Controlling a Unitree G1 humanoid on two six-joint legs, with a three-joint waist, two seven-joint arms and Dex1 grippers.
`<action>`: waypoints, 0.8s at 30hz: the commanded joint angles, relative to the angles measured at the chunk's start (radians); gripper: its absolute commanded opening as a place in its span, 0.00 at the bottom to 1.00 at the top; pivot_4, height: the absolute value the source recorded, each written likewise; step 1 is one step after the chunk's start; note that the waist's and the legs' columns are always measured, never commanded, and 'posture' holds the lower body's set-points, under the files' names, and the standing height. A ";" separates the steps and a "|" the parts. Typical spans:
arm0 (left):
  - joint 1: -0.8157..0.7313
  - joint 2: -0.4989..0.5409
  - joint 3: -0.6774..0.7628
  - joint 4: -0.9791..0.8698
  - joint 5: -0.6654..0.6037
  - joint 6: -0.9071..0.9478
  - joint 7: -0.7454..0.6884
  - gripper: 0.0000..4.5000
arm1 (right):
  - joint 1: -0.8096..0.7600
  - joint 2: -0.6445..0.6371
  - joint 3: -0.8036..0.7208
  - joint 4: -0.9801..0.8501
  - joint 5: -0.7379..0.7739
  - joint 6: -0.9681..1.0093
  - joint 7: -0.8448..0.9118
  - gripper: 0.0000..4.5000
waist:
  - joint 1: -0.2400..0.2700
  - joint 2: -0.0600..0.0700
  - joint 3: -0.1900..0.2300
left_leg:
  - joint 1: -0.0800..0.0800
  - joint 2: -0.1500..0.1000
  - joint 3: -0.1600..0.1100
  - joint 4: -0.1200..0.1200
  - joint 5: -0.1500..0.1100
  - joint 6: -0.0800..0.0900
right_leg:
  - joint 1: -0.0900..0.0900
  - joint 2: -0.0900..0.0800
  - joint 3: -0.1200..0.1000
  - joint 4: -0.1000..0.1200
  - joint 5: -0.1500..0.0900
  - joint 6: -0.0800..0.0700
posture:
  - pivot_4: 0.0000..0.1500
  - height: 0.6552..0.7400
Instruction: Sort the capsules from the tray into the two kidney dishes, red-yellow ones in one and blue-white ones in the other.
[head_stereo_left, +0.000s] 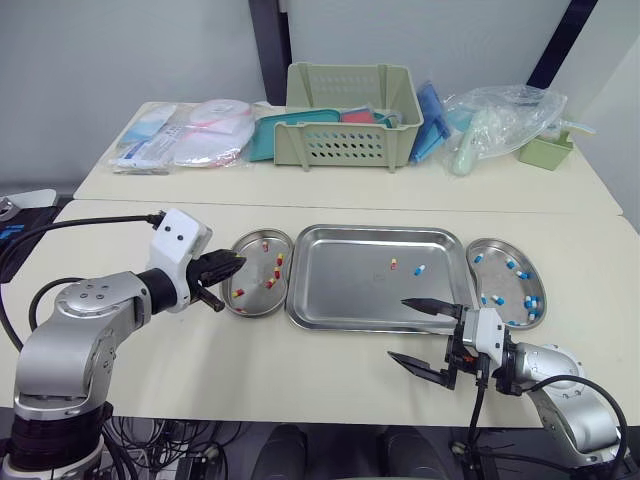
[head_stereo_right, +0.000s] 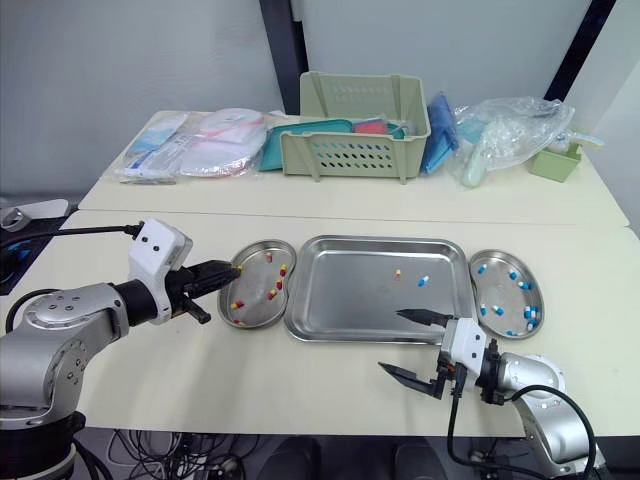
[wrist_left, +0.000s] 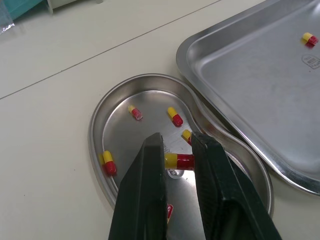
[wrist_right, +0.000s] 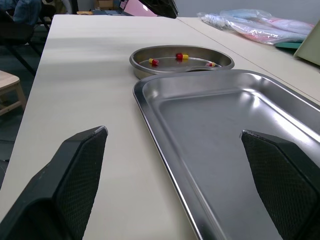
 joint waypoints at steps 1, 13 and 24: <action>-0.002 0.018 0.016 -0.009 -0.014 -0.025 0.014 0.10 | -0.016 0.012 -0.005 -0.038 0.015 -0.009 -0.018 1.00 | 0.000 0.000 0.000 | 0.000 0.000 0.000 0.000 0.000 0.000 | 0.000 0.000 0.000 0.000 0.000 0.000 | 1.00 1.00; 0.018 0.033 0.003 -0.004 -0.024 -0.031 0.038 0.10 | -0.035 0.024 0.004 -0.064 0.015 0.006 -0.042 1.00 | 0.000 0.000 0.000 | 0.000 0.000 0.000 0.000 0.000 0.000 | 0.000 0.000 0.000 0.000 0.000 0.000 | 1.00 1.00; -0.011 0.019 0.028 0.006 -0.058 -0.021 0.078 0.25 | -0.039 0.023 0.008 -0.059 0.012 0.010 -0.044 1.00 | 0.000 0.000 0.000 | 0.000 0.000 0.000 0.000 0.000 0.000 | 0.000 0.000 0.000 0.000 0.000 0.000 | 1.00 1.00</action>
